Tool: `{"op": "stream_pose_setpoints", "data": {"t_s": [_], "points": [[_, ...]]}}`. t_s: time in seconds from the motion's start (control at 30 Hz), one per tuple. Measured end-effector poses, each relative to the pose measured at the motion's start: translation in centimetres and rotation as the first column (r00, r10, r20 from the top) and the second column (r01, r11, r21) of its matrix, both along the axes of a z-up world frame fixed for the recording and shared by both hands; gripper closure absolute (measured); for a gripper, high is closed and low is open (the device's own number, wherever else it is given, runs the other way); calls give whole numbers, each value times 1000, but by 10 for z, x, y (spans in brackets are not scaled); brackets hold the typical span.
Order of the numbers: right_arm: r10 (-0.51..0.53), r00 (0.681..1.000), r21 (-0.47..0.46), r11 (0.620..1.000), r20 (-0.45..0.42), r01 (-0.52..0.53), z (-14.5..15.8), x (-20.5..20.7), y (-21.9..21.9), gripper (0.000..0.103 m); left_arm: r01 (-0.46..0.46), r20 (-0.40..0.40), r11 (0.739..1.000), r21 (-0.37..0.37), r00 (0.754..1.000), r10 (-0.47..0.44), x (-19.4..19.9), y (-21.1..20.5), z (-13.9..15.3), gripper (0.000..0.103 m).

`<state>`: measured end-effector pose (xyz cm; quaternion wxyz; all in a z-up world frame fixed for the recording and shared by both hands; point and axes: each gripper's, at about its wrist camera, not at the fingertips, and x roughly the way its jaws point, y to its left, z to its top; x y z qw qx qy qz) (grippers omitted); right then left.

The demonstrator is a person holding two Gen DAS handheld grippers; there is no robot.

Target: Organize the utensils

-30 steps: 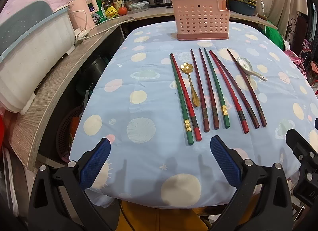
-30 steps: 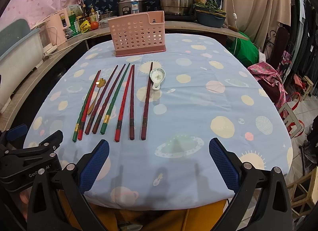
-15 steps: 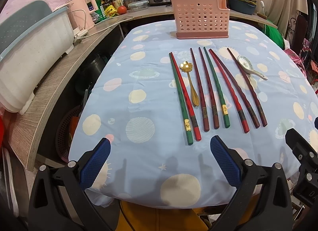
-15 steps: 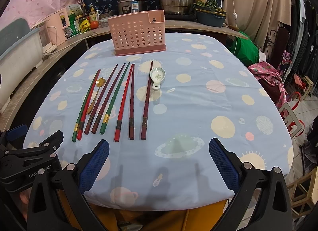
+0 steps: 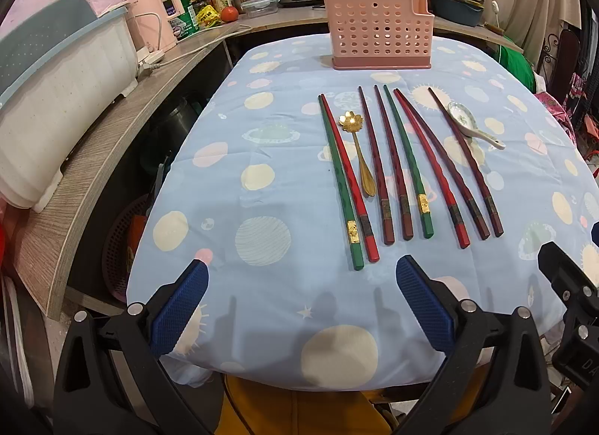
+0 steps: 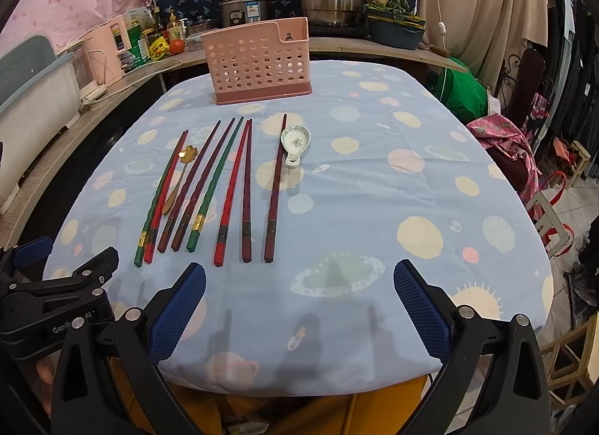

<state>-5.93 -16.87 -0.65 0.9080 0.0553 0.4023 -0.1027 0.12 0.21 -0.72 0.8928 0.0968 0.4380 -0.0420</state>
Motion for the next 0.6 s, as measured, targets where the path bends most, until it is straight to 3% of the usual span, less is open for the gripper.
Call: {"op": "stream_pose_setpoints", "data": {"t_s": [0.6], "points": [[-12,1000,24,1000,-22,12,-12,10,-8,7,-42,-73,998,-43,997,39,24,14,-21,8]]}}
